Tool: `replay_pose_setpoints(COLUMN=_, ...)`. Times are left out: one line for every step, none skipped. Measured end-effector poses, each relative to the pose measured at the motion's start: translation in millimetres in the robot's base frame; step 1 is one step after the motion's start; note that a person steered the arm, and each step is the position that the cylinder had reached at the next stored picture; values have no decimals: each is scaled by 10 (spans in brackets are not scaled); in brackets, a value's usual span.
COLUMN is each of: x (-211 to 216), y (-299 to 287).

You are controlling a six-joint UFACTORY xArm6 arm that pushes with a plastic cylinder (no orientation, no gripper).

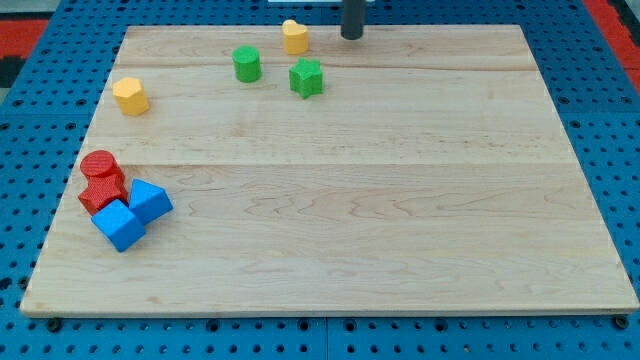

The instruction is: Separate the green circle from the yellow heart

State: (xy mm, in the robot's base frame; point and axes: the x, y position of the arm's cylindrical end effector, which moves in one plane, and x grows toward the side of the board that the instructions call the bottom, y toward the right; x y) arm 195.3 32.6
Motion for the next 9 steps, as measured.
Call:
replay_pose_setpoints(x=190, y=-621)
replay_pose_setpoints(x=518, y=-1472)
replay_pose_setpoints(x=609, y=-1671)
replay_pose_setpoints(x=792, y=-1168)
replay_pose_setpoints(x=802, y=-752)
replay_pose_setpoints(x=1169, y=-649)
replay_pose_setpoints(x=1204, y=-748)
replay_pose_setpoints(x=1049, y=-1266)
replay_pose_setpoints(x=989, y=-1371)
